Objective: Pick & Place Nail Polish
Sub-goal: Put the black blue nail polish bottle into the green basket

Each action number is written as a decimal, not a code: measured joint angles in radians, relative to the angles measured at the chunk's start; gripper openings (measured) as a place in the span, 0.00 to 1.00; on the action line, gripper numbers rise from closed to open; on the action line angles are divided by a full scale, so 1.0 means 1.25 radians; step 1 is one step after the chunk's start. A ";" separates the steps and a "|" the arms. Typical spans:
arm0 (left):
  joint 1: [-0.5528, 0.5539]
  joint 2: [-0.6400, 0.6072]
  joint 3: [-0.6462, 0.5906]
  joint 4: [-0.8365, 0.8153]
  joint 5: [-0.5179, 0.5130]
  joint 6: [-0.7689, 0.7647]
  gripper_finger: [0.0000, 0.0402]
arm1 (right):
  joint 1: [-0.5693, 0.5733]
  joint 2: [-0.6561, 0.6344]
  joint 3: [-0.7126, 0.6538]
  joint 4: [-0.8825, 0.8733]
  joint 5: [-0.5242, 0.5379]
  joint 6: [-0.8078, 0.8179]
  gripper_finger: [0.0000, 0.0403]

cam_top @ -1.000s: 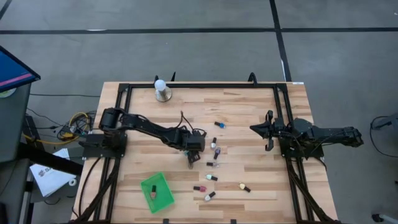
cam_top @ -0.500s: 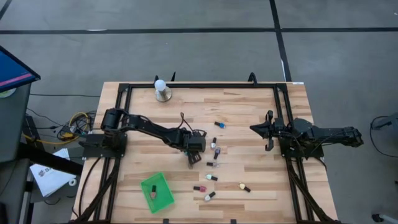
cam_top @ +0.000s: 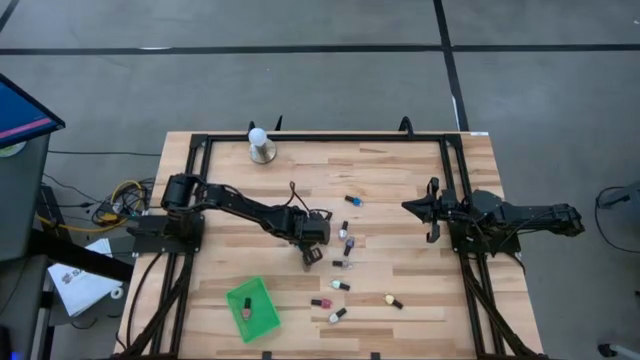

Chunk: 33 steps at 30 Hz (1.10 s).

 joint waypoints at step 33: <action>-0.449 -0.464 -0.003 -0.196 0.082 0.044 0.12 | 0.000 0.000 0.000 0.000 0.000 -0.001 0.00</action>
